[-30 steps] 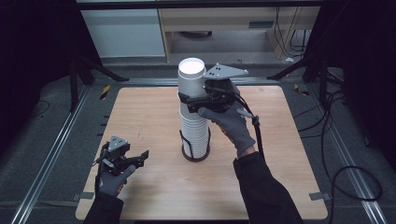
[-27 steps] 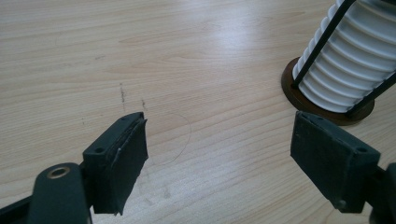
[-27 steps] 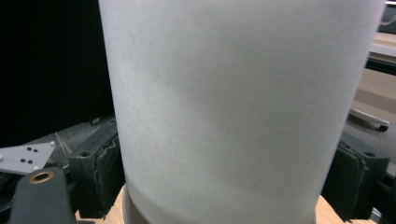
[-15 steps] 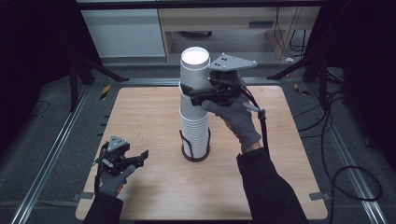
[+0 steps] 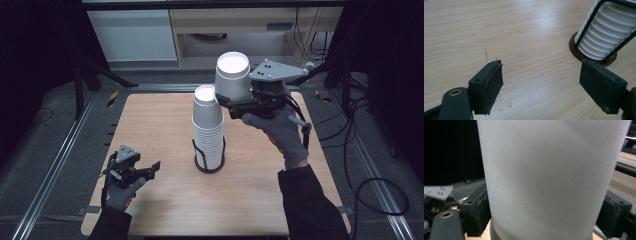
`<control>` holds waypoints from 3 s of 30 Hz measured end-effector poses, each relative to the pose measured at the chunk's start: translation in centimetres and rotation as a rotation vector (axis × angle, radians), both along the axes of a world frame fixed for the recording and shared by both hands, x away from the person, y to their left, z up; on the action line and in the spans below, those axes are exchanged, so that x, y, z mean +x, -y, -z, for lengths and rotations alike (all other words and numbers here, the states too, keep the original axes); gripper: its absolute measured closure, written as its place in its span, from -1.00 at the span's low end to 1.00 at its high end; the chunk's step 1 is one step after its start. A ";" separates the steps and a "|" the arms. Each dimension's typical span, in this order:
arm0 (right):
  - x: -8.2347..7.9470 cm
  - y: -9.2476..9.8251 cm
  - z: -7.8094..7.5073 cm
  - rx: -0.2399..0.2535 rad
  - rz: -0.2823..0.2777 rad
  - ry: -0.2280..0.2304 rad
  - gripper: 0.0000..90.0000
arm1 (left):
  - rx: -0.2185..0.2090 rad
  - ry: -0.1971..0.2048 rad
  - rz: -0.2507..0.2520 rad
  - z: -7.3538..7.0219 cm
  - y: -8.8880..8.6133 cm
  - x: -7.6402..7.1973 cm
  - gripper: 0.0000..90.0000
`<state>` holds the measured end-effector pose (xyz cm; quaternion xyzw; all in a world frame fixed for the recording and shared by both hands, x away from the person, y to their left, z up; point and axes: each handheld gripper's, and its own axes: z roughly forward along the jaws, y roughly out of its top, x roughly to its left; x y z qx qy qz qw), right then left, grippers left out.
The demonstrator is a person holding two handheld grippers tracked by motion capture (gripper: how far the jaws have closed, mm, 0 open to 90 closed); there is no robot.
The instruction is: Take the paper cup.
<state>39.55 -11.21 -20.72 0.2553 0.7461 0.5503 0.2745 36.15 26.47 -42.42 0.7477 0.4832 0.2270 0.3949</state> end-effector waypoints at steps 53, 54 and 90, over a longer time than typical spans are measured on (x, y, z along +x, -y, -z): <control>-3.5 4.9 15.8 -0.157 -0.306 -0.256 -0.67 | -0.012 0.030 0.331 -3.7 4.0 -1.3 -0.50; -3.4 4.8 16.1 -0.155 -0.314 -0.259 -0.67 | -0.020 0.030 0.345 -3.8 4.2 -1.3 -0.51; -5.5 -0.1 18.9 -0.236 -0.308 -0.237 -0.67 | -0.105 0.081 0.482 -5.3 9.1 -2.1 -0.57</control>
